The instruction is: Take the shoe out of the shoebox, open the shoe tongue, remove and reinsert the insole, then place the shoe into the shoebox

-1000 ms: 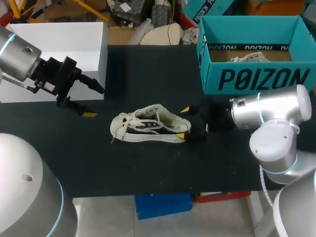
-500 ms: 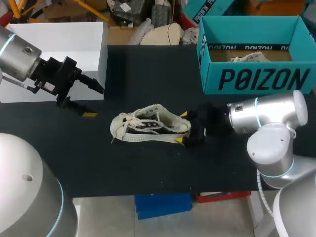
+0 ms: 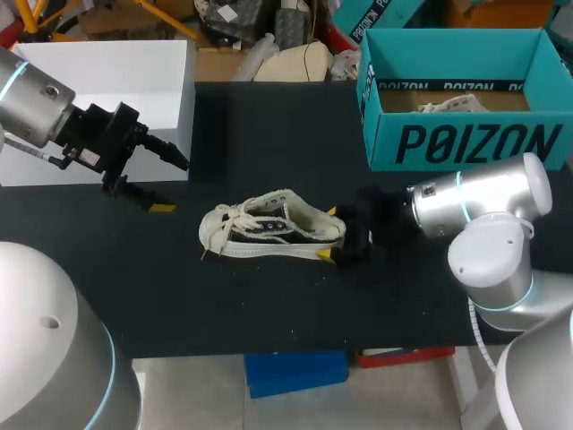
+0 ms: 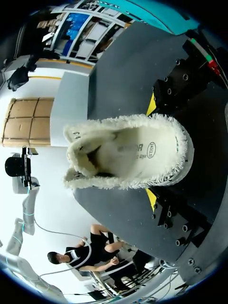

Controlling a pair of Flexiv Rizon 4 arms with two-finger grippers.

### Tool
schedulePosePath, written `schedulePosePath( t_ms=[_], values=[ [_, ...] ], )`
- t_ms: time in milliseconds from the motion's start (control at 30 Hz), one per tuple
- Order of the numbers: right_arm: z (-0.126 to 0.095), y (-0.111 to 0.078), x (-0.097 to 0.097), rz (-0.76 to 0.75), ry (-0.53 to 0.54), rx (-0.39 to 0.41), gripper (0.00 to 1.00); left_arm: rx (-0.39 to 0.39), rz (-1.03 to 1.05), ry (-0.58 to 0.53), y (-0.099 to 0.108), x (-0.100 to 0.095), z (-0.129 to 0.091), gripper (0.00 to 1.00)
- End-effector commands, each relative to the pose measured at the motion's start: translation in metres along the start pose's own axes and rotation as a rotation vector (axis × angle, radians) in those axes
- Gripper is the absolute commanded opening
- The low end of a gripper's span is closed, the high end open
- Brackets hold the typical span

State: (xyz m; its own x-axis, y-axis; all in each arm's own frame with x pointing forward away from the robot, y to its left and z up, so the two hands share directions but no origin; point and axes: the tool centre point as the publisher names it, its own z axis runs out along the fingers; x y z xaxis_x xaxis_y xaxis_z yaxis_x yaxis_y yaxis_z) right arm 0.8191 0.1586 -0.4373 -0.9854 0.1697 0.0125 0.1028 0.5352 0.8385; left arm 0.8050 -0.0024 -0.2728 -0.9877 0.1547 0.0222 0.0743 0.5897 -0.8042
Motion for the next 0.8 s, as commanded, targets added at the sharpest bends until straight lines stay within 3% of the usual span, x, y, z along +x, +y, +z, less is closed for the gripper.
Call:
schedulePosePath(
  t_ms=[33,200,367,400,467,533,600,633,667,800],
  values=[
    [0.005,-0.001,-0.003,0.003,0.007,0.011,0.00,-0.002,0.001,-0.003,0.001,0.000,0.002,1.00],
    [0.005,-0.001,-0.003,0.003,0.007,0.011,0.00,-0.002,0.001,-0.003,0.001,0.000,0.002,1.00],
    [0.005,-0.001,-0.003,0.003,0.007,0.011,0.00,-0.048,-0.144,-0.113,-0.028,-0.004,0.008,1.00],
    [0.005,-0.001,-0.003,0.003,0.007,0.011,0.00,-0.120,-0.178,-0.178,-0.032,-0.006,0.009,1.00],
    [0.005,-0.001,-0.003,0.003,0.007,0.011,0.00,-0.151,-0.211,-0.224,-0.042,-0.005,0.012,1.00],
    [0.005,-0.001,-0.003,0.003,0.007,0.011,0.00,-0.246,-0.224,-0.279,-0.051,-0.003,0.017,1.00],
    [0.005,-0.001,-0.003,0.003,0.007,0.011,0.00,-0.383,-0.235,-0.199,-0.057,0.002,0.029,1.00],
    [0.005,-0.001,-0.003,0.003,0.007,0.011,0.00,-0.516,-0.231,-0.088,-0.054,0.008,0.040,1.00],
    [0.005,-0.001,-0.003,0.003,0.007,0.011,0.00,-0.559,-0.204,-0.016,-0.054,0.012,0.045,1.00],
    [0.005,-0.001,-0.003,0.003,0.007,0.011,0.00,-0.559,-0.204,-0.016,-0.054,0.012,0.045,1.00]
  ],
)
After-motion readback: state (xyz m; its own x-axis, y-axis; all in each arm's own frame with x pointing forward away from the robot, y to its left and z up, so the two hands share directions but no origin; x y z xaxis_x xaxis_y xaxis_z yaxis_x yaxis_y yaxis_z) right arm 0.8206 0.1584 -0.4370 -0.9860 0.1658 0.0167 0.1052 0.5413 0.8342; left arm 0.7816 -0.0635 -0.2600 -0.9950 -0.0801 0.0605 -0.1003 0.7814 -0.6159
